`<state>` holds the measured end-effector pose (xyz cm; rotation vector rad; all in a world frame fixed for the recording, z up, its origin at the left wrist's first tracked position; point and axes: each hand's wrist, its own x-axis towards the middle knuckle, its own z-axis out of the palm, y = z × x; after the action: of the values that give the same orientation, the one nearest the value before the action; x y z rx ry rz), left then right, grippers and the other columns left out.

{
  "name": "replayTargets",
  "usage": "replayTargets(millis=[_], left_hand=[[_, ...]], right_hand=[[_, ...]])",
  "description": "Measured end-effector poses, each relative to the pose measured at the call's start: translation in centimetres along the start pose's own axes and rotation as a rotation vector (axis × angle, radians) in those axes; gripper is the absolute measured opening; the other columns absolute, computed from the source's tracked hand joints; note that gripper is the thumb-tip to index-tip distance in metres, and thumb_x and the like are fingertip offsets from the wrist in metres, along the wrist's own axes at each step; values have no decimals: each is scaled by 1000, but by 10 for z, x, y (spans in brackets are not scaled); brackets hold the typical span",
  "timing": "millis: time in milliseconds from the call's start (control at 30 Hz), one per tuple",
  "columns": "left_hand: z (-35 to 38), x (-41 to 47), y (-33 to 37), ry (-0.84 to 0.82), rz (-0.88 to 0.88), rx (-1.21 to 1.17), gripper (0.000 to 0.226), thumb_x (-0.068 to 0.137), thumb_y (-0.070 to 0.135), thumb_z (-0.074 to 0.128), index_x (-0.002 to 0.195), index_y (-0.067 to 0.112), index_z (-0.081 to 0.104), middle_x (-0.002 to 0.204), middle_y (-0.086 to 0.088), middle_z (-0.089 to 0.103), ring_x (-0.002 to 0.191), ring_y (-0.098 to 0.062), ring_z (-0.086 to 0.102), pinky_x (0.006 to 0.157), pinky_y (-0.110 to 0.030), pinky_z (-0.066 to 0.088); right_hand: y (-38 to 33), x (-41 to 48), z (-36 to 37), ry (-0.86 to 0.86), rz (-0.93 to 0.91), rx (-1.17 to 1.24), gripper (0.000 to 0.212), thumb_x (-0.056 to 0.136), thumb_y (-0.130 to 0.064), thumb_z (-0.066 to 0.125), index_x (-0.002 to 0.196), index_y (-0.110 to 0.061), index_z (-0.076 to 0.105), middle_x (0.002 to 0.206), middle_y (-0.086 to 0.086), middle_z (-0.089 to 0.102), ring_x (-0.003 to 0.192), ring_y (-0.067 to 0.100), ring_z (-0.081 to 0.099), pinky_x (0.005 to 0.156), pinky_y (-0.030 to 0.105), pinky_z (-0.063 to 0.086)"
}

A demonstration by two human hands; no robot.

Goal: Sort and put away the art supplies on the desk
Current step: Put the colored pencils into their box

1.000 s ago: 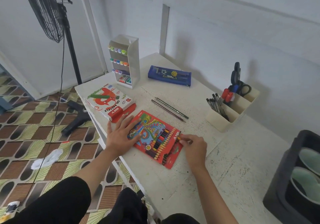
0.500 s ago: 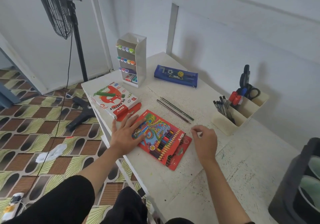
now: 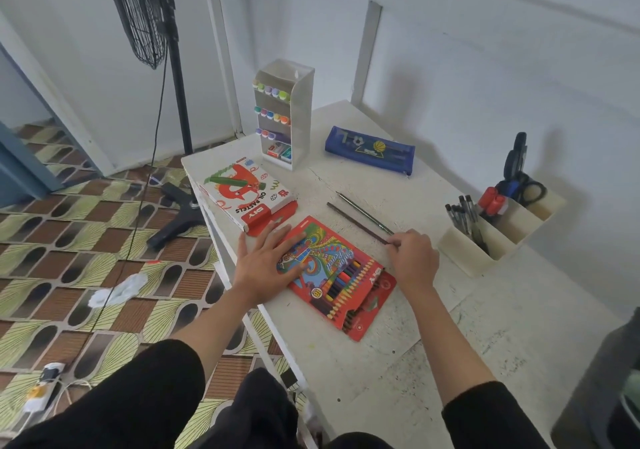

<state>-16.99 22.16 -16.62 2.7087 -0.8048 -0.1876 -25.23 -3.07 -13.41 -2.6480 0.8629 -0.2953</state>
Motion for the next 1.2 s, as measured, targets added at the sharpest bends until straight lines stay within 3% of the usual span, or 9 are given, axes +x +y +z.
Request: replayTargets(millis=[133,267,533,667,833,1000,1100,1200], left_hand=[[2,0,0,13,-3,-3,80,69,81,8,143,52,17,157,15,16,146,-9,-4,114,-53,-15],[2,1,0,-4,-8,25,81,68,81,5,143,54,13,157,15,12,146,-8,-6,114,-52,-15],[2,1,0,-20,-15,24,75,73,80,15,143,54,13,158,16,11,146,-6,-7,113,-53,-13],[3,1,0,0,-10,21,79,69,81,8,143,54,14,157,16,13,146,-6,-5,113,-54,-13],[3,1,-1,2,-10,29,80,68,80,5,143,54,13,157,16,13,146,-7,-5,113,-55,-12],[4,1,-1,-2,-16,32,80,67,81,4,143,54,11,158,17,11,146,-7,-7,113,-56,-13],[4,0,-1,-6,-14,27,81,68,81,5,144,53,12,158,16,11,146,-8,-7,113,-56,-13],[3,1,0,-10,-17,37,79,70,81,7,144,53,11,158,16,11,146,-8,-7,113,-56,-13]], right_hand=[[23,-19,-13,59,88,177,12,89,-14,62,97,-18,71,100,0,62,91,17,54,66,28,41],[53,-45,-31,41,189,301,13,87,-8,64,95,-15,71,97,1,65,82,12,54,69,24,41],[96,-90,-58,-35,393,363,12,85,-6,66,84,-17,71,84,0,65,83,18,60,73,26,40],[104,-100,-65,-79,431,354,11,85,-8,67,88,-18,71,83,-2,62,77,14,56,65,27,40],[106,-102,-69,-107,416,352,11,85,-8,67,89,-17,71,80,-5,61,74,11,53,65,26,38],[85,-92,-62,-151,274,400,13,84,-2,66,85,-14,70,75,-3,60,66,7,53,56,17,39],[68,-83,-49,-177,188,400,21,85,4,60,92,-12,70,83,4,62,69,11,55,63,23,48],[48,-74,-35,-149,116,412,27,86,4,59,102,-16,66,87,0,61,76,11,57,68,25,49]])
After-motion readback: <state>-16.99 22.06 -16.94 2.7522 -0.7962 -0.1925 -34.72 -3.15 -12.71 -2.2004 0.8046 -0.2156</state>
